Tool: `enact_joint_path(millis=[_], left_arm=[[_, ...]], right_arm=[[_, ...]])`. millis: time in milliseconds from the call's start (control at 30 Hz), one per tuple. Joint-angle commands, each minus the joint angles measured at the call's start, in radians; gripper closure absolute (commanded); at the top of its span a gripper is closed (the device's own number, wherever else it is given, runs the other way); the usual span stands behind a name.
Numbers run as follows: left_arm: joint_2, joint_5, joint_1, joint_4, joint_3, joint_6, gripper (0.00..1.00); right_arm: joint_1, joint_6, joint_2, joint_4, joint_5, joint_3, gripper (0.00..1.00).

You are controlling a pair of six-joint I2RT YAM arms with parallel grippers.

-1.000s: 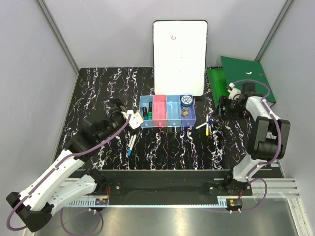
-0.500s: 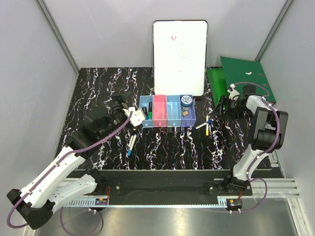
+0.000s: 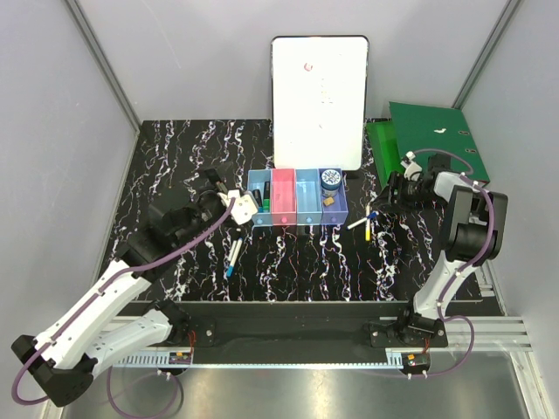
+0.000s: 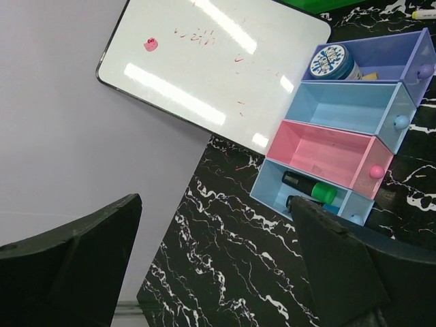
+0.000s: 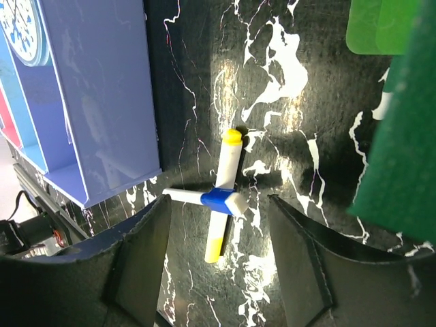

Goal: Sort the stationery into containers
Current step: Pick up the pen from the center of the board.

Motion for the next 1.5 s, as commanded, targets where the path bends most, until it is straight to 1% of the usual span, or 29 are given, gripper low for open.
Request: enact_joint_path(millis=[0, 567, 667, 833, 1100, 1167, 1467], left_arm=[[0.004, 0.016, -0.007, 0.023, 0.057, 0.008, 0.01], [0.016, 0.017, -0.013, 0.032, 0.059, 0.005, 0.01], [0.016, 0.017, -0.013, 0.032, 0.056, 0.004, 0.01], [0.012, 0.016, -0.013, 0.035, 0.054, 0.007, 0.01], [0.016, 0.023, -0.013, 0.041, 0.057, 0.008, 0.01], [0.018, 0.023, -0.013, 0.041, 0.057, 0.010, 0.01], [0.018, 0.028, -0.013, 0.041, 0.059, 0.019, 0.01]], right_arm=[[0.003, 0.009, 0.032, 0.042, -0.028, -0.016, 0.34], [0.003, 0.003, 0.056, 0.068, -0.042, -0.031, 0.34], [0.003, 0.005, 0.059, 0.073, -0.053, -0.033, 0.36], [0.003, 0.011, 0.066, 0.079, -0.067, -0.040, 0.41], [0.003, -0.006, 0.057, 0.082, -0.064, -0.075, 0.41], [0.005, -0.004, 0.057, 0.081, -0.071, -0.079, 0.43], [0.005, -0.012, 0.037, 0.077, -0.074, -0.102, 0.46]])
